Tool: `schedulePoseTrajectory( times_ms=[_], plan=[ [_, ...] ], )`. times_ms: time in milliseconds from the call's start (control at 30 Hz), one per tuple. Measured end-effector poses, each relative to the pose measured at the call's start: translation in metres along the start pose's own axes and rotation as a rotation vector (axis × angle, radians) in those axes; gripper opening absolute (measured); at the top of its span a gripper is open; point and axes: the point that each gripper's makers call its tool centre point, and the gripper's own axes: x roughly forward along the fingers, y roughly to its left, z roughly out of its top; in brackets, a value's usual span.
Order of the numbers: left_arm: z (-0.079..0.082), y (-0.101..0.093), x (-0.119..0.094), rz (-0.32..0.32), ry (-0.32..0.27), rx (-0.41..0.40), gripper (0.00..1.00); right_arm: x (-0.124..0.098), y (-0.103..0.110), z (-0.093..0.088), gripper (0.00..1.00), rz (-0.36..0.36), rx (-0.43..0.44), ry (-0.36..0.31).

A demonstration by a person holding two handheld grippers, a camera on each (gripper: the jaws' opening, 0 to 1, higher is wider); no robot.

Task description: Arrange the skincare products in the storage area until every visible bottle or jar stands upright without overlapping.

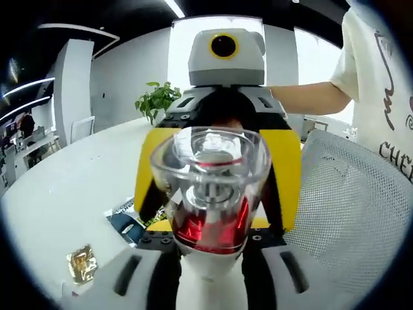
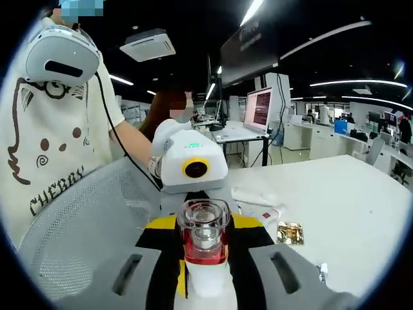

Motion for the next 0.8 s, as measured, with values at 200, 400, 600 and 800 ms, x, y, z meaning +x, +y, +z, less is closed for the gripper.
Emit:
schedulePoseTrajectory(
  times_ms=[200, 400, 600, 800],
  plan=[
    [-0.001, 0.004, 0.001, 0.021, -0.008, 0.010, 0.32, -0.012, -0.005, -0.008, 0.28, -0.046, 0.010, 0.014],
    [0.001, 0.004, 0.000, 0.027, -0.014, 0.023, 0.33, -0.036, -0.015, -0.012, 0.31, -0.120, 0.045, 0.000],
    [0.001, 0.007, -0.001, 0.034, -0.023, 0.021, 0.33, -0.055, -0.028, -0.032, 0.24, -0.221, 0.065, 0.055],
    [0.004, 0.006, -0.001, 0.033, -0.039, 0.018, 0.35, -0.067, -0.046, -0.074, 0.26, -0.325, 0.092, 0.211]
  ],
)
